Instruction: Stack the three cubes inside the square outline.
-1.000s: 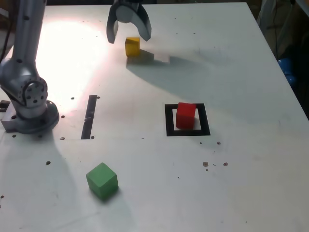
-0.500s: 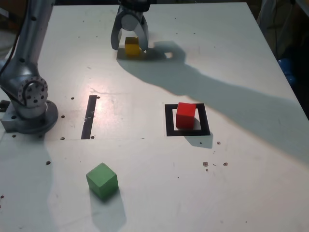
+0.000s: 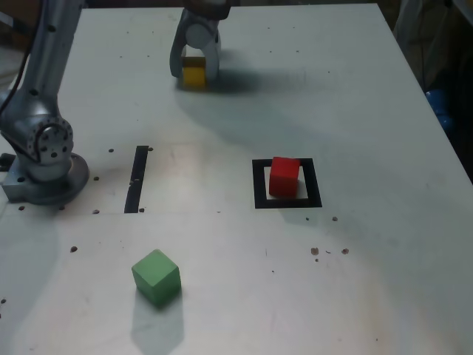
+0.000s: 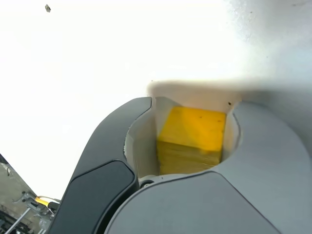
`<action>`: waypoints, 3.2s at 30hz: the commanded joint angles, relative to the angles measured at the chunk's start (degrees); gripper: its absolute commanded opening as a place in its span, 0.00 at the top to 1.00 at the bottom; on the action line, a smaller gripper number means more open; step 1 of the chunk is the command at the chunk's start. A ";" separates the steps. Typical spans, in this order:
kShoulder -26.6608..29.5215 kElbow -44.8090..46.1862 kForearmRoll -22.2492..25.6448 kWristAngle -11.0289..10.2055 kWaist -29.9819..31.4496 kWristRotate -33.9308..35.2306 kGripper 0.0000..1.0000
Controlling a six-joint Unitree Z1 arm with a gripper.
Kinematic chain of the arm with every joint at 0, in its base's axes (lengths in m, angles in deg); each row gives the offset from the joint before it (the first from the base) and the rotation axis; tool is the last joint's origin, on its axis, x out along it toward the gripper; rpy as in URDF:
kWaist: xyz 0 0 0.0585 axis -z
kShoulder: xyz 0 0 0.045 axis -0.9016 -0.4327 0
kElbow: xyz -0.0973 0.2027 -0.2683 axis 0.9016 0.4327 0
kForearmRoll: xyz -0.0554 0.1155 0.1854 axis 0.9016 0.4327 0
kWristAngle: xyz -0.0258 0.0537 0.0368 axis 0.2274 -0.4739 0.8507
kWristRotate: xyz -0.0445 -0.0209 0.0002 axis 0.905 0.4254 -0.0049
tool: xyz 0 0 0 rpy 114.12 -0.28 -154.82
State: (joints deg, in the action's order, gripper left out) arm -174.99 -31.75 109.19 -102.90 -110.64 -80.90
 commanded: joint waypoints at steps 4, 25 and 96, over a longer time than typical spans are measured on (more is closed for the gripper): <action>1.77 0.37 0.41 -0.20 2.02 0.89 0.72; 10.63 -2.38 12.43 5.30 28.30 18.31 0.72; 1.54 -10.75 13.29 12.16 50.70 30.41 0.00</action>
State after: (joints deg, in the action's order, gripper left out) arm -174.69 -42.91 122.54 -90.47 -60.12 -50.44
